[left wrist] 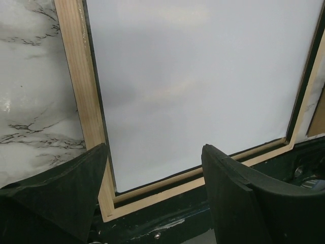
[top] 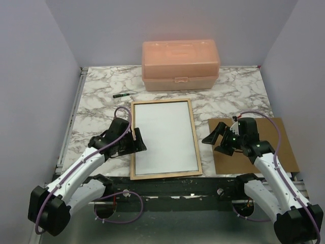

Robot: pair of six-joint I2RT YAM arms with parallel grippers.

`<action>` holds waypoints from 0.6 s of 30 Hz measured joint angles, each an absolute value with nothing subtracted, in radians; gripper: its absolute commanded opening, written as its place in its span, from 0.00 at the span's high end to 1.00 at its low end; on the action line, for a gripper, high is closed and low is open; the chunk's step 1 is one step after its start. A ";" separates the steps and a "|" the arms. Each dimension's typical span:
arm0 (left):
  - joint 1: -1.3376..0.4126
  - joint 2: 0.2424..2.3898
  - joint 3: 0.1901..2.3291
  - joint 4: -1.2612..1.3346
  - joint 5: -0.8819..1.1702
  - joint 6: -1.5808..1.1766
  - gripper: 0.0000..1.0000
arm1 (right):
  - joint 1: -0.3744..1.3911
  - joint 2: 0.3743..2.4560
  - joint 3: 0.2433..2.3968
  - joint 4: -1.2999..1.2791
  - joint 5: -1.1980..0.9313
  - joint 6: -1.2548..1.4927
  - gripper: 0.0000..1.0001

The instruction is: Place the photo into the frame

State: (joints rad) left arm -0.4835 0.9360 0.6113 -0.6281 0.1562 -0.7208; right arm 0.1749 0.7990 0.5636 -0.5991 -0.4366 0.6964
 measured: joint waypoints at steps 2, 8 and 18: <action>-0.484 0.916 0.627 -0.653 0.144 -0.719 0.19 | 0.175 0.799 0.550 -0.595 -0.437 0.702 0.00; -0.484 0.810 0.690 -0.710 0.147 -0.718 0.12 | 0.175 0.843 0.496 -0.564 -0.439 0.721 0.00; -0.484 0.645 0.729 -0.658 0.294 -0.760 0.02 | 0.175 0.953 0.440 -0.452 -0.477 0.759 0.01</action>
